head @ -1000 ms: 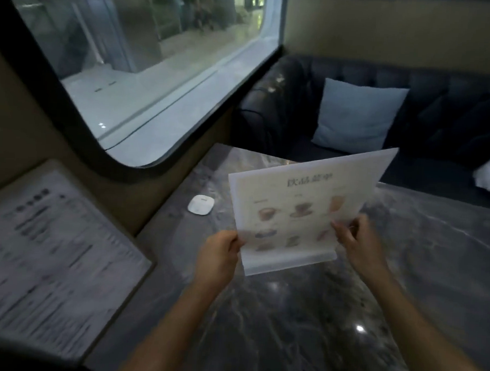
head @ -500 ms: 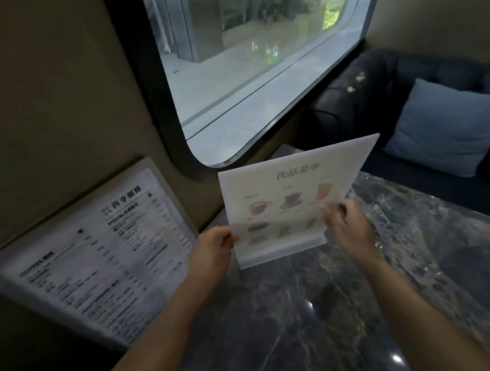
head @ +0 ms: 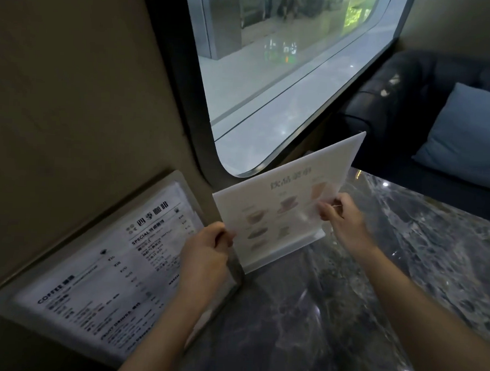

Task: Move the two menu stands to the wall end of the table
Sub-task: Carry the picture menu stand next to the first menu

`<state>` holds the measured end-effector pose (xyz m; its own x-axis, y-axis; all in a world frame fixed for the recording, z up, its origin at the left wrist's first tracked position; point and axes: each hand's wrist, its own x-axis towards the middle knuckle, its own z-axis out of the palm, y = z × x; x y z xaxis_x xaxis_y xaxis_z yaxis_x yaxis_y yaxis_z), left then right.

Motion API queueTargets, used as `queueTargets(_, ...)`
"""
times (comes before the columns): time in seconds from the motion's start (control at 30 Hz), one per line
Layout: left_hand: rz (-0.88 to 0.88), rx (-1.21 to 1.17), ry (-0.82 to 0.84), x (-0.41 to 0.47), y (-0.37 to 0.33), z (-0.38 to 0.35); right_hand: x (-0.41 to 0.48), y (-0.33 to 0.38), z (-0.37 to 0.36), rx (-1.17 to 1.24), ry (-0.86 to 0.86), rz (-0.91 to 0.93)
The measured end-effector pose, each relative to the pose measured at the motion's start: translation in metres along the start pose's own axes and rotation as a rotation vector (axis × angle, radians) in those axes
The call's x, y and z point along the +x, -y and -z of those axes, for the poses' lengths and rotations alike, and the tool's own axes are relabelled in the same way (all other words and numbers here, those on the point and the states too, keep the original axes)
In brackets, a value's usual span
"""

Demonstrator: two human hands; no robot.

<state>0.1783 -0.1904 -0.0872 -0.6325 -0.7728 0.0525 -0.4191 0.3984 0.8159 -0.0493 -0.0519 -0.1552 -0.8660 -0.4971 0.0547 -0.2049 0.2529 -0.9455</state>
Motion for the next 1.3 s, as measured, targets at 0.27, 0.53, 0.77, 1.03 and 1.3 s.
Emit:
queueTargets(0.27, -0.084, 0.139, -0.015, -0.003, -0.013, 0.016, 0.028, 0.005, -0.033, 0.115, 0.139, -0.005)
queueTargets(0.53, -0.100, 0.175, -0.052, -0.007, -0.020, 0.012, 0.043, 0.024, -0.048, 0.233, 0.233, 0.017)
queueTargets(0.77, -0.011, 0.159, -0.103, -0.003, -0.019, 0.010, 0.053, 0.030, -0.059, 0.220, 0.248, 0.032)
queueTargets(1.03, -0.046, 0.175, -0.113, 0.000, -0.017, 0.010, 0.058, 0.033, -0.069, 0.241, 0.267, 0.040)
queueTargets(1.3, -0.025, 0.160, -0.116, 0.004, -0.014, 0.012, 0.062, 0.033, -0.071, 0.241, 0.281, 0.042)
